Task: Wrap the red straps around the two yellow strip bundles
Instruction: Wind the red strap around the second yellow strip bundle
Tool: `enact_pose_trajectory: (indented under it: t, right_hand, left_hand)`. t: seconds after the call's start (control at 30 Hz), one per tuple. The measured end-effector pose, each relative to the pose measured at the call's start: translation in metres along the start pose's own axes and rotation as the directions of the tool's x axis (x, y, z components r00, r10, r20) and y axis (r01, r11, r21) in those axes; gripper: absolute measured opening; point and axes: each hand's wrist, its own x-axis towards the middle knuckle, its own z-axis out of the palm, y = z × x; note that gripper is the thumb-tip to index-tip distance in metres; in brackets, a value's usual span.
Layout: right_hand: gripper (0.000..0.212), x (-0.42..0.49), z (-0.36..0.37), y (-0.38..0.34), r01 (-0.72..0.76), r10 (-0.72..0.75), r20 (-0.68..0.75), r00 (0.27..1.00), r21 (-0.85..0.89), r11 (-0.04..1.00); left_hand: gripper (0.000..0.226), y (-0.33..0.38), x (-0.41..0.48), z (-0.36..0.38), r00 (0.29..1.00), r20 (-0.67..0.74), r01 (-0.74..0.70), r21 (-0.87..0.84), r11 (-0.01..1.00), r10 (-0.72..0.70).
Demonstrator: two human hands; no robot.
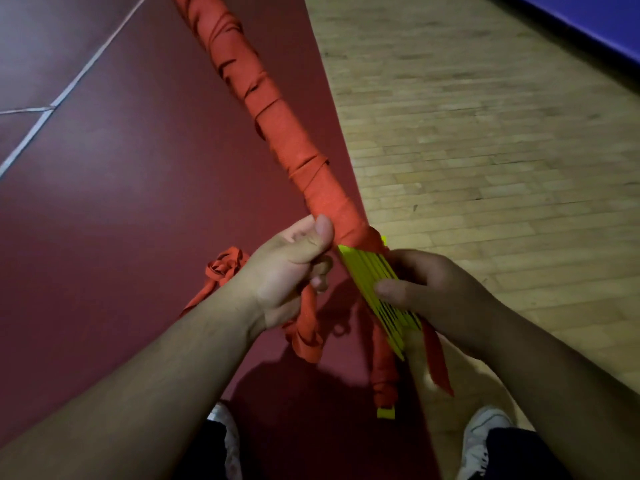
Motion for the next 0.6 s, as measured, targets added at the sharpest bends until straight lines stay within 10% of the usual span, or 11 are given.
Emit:
enact_pose_trajectory:
  t: [0.33, 0.6]
  right_hand:
    - [0.054, 0.000, 0.026, -0.005, -0.289, 0.036, -0.328, 0.944, -0.768, 0.571]
    - [0.039, 0.003, 0.020, 0.013, -0.125, 0.081, -0.166, 0.983, -0.279, 0.952]
  left_hand:
    - [0.032, -0.014, 0.002, 0.011, 0.944, -0.327, 0.036, 0.260, 0.965, 0.053]
    - [0.021, 0.000, 0.000, 0.010, 0.981, -0.156, -0.039, 0.437, 0.898, 0.119]
